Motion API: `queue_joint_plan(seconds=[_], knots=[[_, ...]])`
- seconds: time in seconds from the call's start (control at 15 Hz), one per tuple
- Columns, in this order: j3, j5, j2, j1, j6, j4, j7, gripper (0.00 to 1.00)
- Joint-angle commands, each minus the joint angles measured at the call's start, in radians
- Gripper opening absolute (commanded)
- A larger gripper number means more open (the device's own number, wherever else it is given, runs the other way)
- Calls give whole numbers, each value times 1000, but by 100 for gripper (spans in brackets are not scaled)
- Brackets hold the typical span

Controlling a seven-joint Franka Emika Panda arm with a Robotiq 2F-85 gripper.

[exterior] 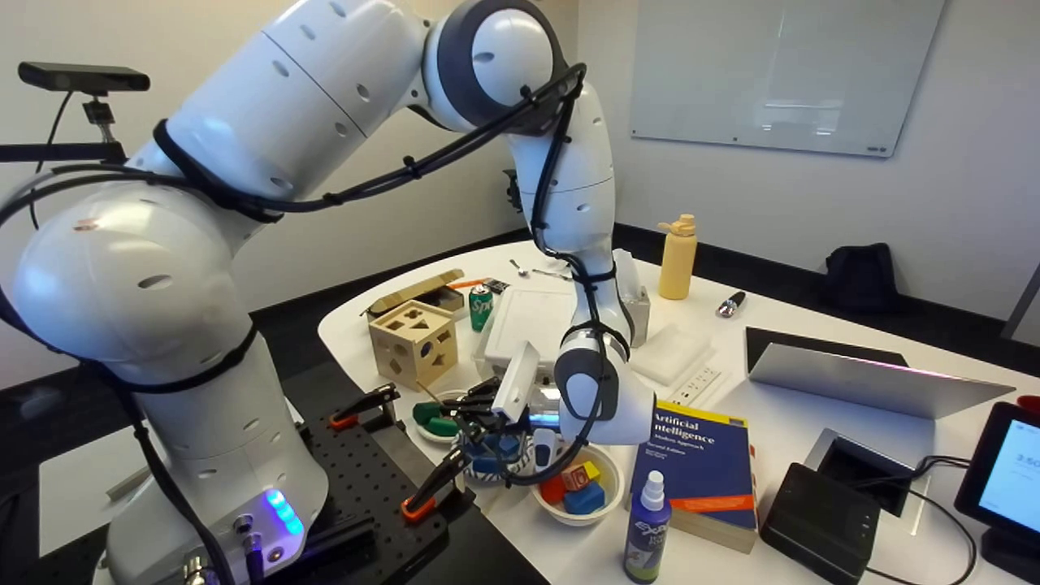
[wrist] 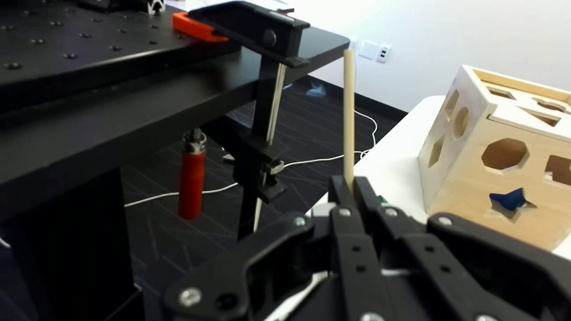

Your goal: Use the chopstick to stir the blue blocks in the bowl.

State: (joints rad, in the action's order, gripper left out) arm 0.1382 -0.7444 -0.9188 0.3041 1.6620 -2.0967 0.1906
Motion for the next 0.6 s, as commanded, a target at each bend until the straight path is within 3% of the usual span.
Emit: queue_joint_plan(seconds=[0.0, 0.27, 0.53], knots=[[-15, 12, -32, 3, -71, 40, -12, 2], [-40, -1, -32, 10, -130, 58, 41, 2], [-37, -10, -19, -6, -96, 68, 66, 2]])
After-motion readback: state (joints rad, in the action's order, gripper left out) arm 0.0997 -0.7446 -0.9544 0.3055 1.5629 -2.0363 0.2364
